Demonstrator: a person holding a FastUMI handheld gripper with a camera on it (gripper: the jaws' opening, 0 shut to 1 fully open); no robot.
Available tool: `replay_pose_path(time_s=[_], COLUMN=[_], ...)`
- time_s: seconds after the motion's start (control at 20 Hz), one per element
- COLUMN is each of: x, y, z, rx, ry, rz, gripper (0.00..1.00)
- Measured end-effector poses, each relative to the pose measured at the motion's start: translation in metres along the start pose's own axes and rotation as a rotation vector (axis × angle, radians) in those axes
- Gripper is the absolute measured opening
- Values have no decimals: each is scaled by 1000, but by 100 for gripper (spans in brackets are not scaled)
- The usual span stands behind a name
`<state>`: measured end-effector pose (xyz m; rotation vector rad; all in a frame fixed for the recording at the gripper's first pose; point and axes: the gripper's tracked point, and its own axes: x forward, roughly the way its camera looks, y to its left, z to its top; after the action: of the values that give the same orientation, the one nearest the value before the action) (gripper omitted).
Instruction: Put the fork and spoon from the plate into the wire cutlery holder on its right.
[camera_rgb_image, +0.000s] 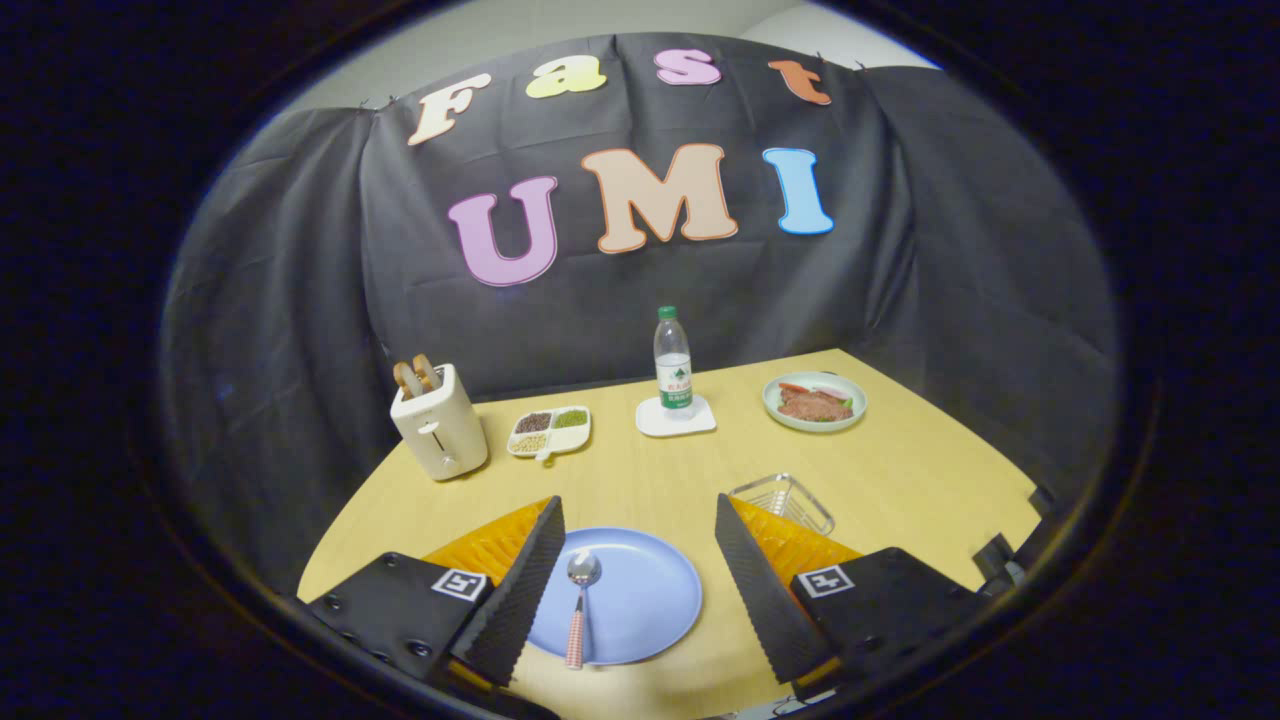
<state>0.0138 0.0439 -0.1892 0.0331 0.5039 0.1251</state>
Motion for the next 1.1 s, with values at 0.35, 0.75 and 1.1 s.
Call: replay_pose_path(time_s=[0.35, 0.75, 1.1], x=[2, 18, 29], y=[34, 36, 39], z=[-94, -151, -176], rx=[5, -10, -63], ry=[112, 209, 297], rz=[-3, -40, -37], gripper=[96, 94, 58])
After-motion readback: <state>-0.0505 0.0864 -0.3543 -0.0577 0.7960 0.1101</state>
